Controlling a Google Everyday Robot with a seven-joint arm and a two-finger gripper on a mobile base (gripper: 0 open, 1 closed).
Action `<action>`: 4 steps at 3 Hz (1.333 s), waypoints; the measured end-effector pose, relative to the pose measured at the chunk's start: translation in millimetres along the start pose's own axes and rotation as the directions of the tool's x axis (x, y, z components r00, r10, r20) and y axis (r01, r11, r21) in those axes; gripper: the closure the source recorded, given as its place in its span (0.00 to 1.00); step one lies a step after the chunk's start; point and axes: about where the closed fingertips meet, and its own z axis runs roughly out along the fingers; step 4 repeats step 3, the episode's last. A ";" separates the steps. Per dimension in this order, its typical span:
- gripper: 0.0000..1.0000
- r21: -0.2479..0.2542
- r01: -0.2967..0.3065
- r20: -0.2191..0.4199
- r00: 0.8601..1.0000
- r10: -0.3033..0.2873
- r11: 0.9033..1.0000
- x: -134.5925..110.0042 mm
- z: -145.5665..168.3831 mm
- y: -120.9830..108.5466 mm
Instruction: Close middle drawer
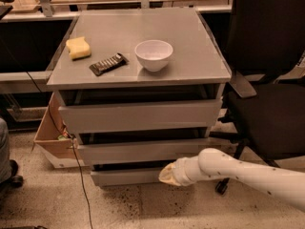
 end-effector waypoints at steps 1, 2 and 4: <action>1.00 0.002 -0.078 -0.050 0.996 0.078 0.997 15.5 -38.3 14.9; 0.82 0.005 -0.081 -0.055 0.995 0.081 0.997 15.3 -42.4 14.8; 0.51 0.005 -0.081 -0.055 0.995 0.081 0.997 15.3 -42.4 14.8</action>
Offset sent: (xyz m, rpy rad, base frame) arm -0.0214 -0.0331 0.0149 -0.0308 0.0531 -0.0644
